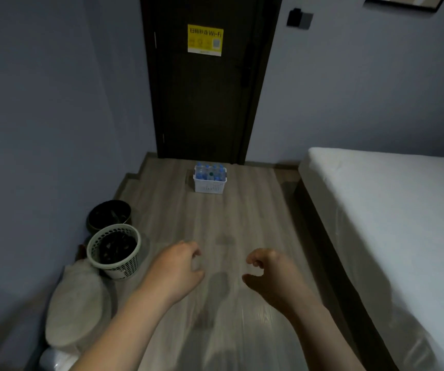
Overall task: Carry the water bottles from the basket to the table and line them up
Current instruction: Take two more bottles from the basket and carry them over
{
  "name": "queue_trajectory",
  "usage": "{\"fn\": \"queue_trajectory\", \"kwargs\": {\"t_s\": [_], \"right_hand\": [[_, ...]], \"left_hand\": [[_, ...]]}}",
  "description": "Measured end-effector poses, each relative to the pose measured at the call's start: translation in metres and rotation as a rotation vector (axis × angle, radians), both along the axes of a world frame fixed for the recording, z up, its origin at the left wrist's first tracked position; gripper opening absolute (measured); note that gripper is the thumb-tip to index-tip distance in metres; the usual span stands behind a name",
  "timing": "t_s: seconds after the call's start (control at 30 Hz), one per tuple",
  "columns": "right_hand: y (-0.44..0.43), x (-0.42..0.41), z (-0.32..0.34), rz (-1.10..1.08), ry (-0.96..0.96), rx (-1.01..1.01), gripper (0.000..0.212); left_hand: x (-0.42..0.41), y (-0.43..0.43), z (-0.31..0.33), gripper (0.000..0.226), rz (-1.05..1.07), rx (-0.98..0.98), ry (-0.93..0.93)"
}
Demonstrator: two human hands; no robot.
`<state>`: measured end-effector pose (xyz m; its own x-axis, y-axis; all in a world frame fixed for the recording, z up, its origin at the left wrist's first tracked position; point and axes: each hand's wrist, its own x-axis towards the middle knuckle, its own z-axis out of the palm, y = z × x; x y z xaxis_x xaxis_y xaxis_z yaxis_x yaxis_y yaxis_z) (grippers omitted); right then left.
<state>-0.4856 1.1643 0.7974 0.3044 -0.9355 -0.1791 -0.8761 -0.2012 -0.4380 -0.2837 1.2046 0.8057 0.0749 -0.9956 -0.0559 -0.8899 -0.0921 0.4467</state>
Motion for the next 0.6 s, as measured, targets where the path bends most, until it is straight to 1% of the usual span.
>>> {"fn": "queue_trajectory", "kwargs": {"t_s": [0.13,0.33,0.47,0.6], "right_hand": [[-0.059,0.021,-0.013,0.011,0.037,-0.005,0.036],[-0.179,0.049,-0.034,0.014,0.03,-0.033,0.036],[-0.266,0.059,-0.03,0.021,0.026,-0.027,0.035],[-0.342,0.065,-0.024,0.031,0.007,-0.031,0.035]], "left_hand": [[0.021,-0.055,-0.006,0.035,-0.008,0.031,0.015],[0.05,-0.169,-0.015,0.034,0.014,0.042,0.023],[0.063,-0.25,-0.01,0.036,0.029,0.066,0.01],[0.074,-0.323,-0.008,0.036,0.074,0.034,0.002]]}}
